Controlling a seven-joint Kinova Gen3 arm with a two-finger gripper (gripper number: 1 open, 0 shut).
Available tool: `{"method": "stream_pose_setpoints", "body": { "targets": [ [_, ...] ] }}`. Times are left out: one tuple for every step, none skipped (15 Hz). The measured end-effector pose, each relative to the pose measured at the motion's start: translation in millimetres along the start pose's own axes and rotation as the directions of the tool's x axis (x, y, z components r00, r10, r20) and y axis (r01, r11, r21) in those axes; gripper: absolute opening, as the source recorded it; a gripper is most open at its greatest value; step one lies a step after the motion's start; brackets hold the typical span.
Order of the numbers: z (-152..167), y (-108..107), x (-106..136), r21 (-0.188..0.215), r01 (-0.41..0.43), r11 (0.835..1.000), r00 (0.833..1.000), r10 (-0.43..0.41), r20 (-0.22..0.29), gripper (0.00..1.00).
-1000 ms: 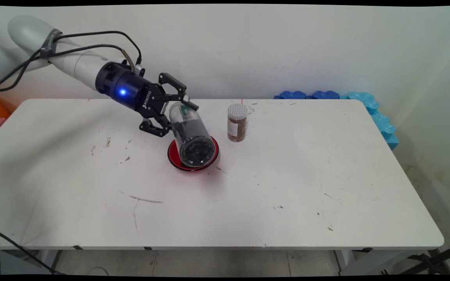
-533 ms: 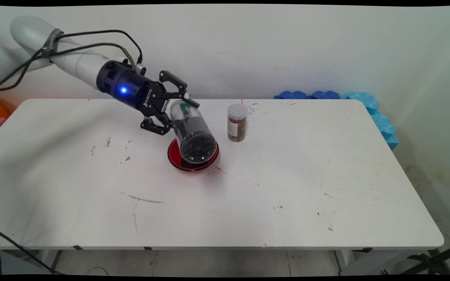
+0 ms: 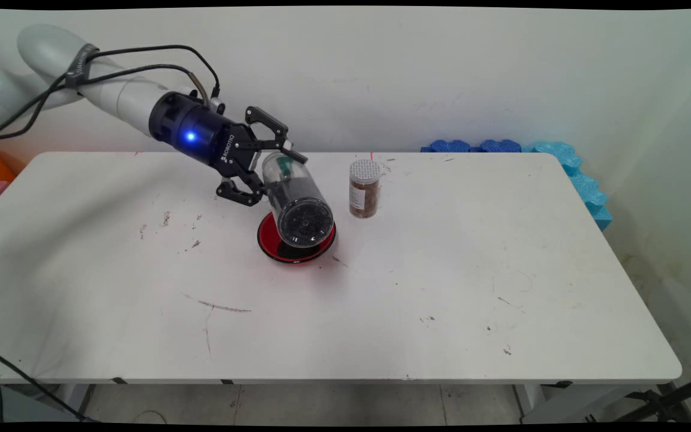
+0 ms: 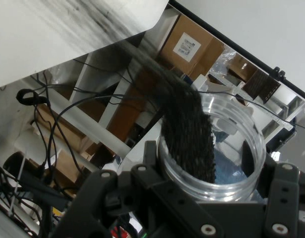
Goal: Pour the black seasoning powder in the red bowl
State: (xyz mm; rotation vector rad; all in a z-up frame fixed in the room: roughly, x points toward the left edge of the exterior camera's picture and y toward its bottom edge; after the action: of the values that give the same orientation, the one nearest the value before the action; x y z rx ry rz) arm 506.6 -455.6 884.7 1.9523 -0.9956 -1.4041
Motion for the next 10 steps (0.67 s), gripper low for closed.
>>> {"method": "stream_pose_setpoints", "body": {
  "targets": [
    [0.0,0.4,0.5,-0.001,0.002,1.0,1.0,-0.002,0.0,0.0],
    [0.0,0.7,1.1,-0.002,0.003,1.0,1.0,-0.003,0.001,0.0],
    [0.1,1.0,1.6,-0.002,0.003,1.0,1.0,-0.003,0.002,0.0],
    [0.1,1.2,1.9,-0.002,0.004,1.0,1.0,-0.004,0.002,0.0],
    [0.2,1.6,2.2,-0.003,0.004,1.0,1.0,-0.004,0.003,0.0],
    [0.2,2.1,2.3,-0.003,0.003,1.0,1.0,-0.003,0.003,0.0],
    [0.3,2.5,2.4,-0.003,0.003,1.0,1.0,-0.003,0.004,0.0],
    [0.5,3.0,2.5,-0.004,0.002,1.0,1.0,-0.002,0.004,0.0],
    [0.5,3.2,2.6,-0.004,0.002,1.0,1.0,-0.002,0.004,0.0],
    [0.6,3.4,3.1,-0.004,0.001,1.0,1.0,-0.001,0.005,0.0]
  ]
}}
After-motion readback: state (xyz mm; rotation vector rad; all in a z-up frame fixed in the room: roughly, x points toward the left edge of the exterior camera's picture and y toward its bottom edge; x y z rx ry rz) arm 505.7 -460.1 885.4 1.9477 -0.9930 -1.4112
